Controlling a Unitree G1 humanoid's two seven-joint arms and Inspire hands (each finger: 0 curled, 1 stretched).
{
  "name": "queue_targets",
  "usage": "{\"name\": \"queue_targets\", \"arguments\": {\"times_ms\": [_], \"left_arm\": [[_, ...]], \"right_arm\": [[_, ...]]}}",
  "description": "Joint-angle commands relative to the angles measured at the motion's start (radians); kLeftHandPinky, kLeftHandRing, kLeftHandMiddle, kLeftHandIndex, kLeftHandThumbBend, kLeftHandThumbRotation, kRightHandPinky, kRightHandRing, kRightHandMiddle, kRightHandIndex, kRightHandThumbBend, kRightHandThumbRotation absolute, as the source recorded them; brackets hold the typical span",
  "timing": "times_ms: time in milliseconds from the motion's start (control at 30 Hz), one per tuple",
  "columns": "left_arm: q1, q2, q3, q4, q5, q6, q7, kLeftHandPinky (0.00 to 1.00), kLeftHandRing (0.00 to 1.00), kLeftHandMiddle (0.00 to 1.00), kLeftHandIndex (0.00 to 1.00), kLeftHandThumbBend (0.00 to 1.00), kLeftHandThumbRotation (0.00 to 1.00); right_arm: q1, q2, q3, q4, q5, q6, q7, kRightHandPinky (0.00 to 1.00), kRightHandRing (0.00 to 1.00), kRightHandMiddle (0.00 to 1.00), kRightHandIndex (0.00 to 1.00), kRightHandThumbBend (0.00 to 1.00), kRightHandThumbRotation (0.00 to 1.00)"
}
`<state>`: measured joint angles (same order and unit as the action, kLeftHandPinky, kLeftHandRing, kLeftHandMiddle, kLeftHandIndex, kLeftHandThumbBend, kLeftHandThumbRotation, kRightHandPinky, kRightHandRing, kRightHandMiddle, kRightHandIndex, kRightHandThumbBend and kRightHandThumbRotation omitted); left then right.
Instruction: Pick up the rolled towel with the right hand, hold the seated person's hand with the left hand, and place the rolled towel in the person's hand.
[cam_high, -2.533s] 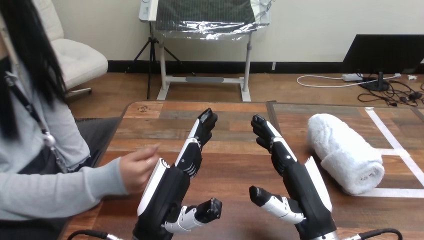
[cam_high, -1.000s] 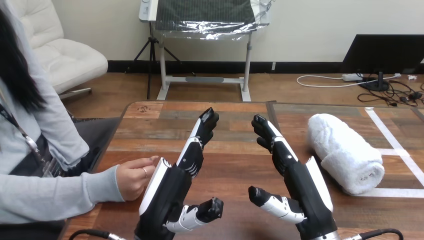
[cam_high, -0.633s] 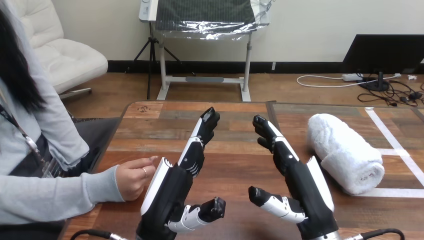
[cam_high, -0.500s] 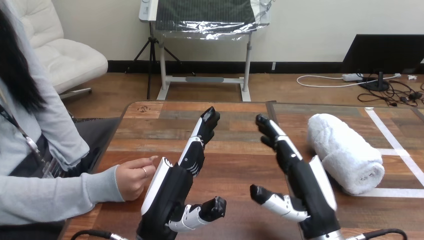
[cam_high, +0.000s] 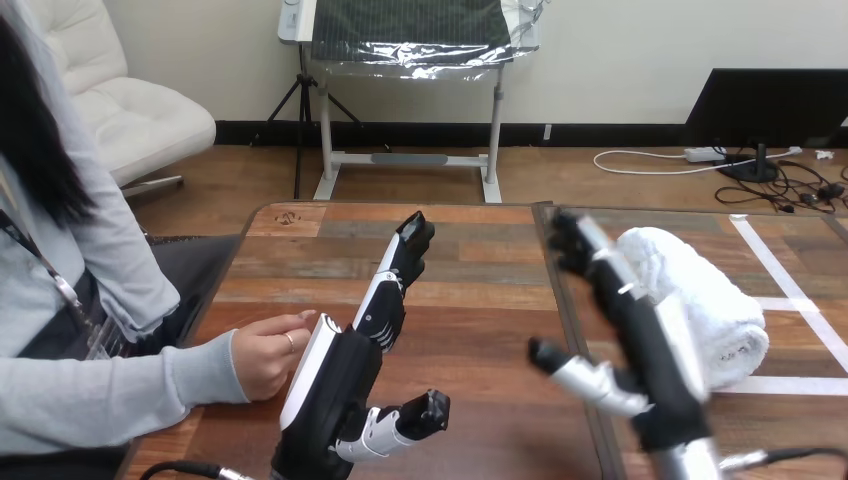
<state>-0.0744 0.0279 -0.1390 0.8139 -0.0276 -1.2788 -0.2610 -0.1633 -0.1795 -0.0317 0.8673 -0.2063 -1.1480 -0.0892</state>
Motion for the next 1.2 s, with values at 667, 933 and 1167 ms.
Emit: {"name": "queue_targets", "arguments": {"times_ms": [667,933,1167], "left_arm": [[-0.035,-0.018,0.032,-0.01,0.078,-0.04,0.077,0.93,1.0,1.0,1.0,1.0,0.83],[-0.033,-0.022,0.022,-0.007,0.063,-0.041,0.075,0.93,1.0,1.0,1.0,1.0,0.82],[-0.036,-0.021,0.006,-0.002,0.031,-0.042,0.056,0.95,1.0,1.0,1.0,1.0,0.8]], "right_arm": [[-0.169,-0.116,-0.107,-0.146,0.08,0.162,-0.032,0.91,0.92,0.91,0.92,1.0,0.64],[-0.187,-0.145,-0.122,-0.186,0.093,0.235,-0.024,0.94,0.93,0.93,0.93,1.0,0.63],[-0.205,-0.17,-0.134,-0.216,0.055,0.298,-0.06,0.93,0.93,0.92,0.93,1.0,0.63]]}}
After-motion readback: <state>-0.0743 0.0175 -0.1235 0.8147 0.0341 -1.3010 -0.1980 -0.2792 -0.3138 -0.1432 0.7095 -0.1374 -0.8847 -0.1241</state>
